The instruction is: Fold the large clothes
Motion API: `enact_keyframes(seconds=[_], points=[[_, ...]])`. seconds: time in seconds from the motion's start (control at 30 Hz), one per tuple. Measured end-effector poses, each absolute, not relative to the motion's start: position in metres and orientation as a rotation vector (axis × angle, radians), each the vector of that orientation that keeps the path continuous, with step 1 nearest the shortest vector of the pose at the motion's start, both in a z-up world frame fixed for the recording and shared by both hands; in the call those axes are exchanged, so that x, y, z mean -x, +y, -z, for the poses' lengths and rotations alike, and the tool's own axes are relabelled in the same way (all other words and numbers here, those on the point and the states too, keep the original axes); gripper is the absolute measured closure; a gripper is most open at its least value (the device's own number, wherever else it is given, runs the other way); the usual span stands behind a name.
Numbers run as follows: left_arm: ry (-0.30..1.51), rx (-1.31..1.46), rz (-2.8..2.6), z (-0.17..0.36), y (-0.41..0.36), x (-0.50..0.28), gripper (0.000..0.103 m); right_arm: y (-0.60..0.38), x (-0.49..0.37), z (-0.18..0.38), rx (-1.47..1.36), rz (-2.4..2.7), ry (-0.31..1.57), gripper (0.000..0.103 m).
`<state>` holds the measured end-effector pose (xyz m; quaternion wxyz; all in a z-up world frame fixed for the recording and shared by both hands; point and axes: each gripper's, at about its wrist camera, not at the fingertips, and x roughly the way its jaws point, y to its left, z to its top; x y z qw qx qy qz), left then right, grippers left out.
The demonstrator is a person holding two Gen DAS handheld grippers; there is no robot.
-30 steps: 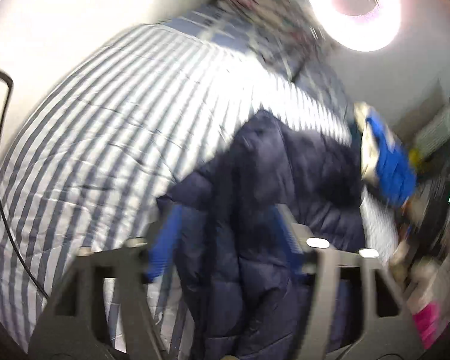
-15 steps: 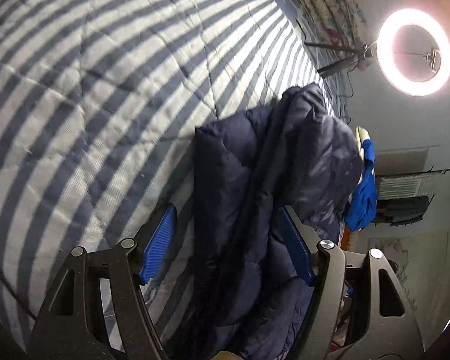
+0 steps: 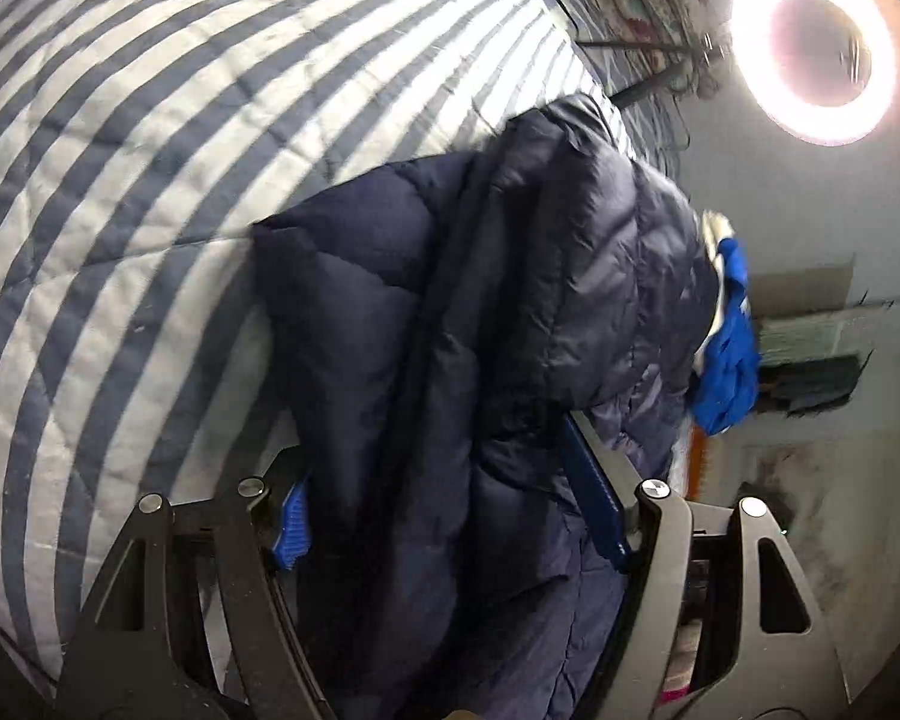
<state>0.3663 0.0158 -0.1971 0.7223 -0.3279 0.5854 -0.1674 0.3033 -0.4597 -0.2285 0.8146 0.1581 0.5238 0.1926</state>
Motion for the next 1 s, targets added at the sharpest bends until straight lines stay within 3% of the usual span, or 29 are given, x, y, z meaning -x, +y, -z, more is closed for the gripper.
enact_keyframes(seconds=[0.17,0.23,0.37,0.53,0.7,0.83,1.0], points=[[1.273,0.565,0.386,0.187,-0.009,-0.363,0.036,-0.503,-0.301,0.219,-0.364,-0.437,1.123,0.033],[1.264,0.531,0.4,0.184,-0.014,-0.362,0.048,-0.528,-0.299,0.214,-0.389,-0.427,1.112,0.033],[1.248,0.486,0.411,0.179,-0.023,-0.363,0.06,-0.567,-0.302,0.215,-0.441,-0.415,1.12,0.03],[1.227,0.428,0.402,0.173,-0.027,-0.358,0.072,-0.59,-0.292,0.222,-0.394,-0.427,1.144,0.04],[1.223,0.429,0.389,0.172,-0.031,-0.356,0.072,-0.617,-0.291,0.198,-0.241,-0.427,1.138,0.054],[1.229,0.451,0.388,0.175,-0.023,-0.352,0.072,-0.652,-0.305,0.169,-0.189,-0.361,1.093,0.052],[1.226,0.447,0.388,0.175,-0.022,-0.352,0.072,-0.702,-0.325,0.126,-0.149,-0.235,0.897,0.048]])
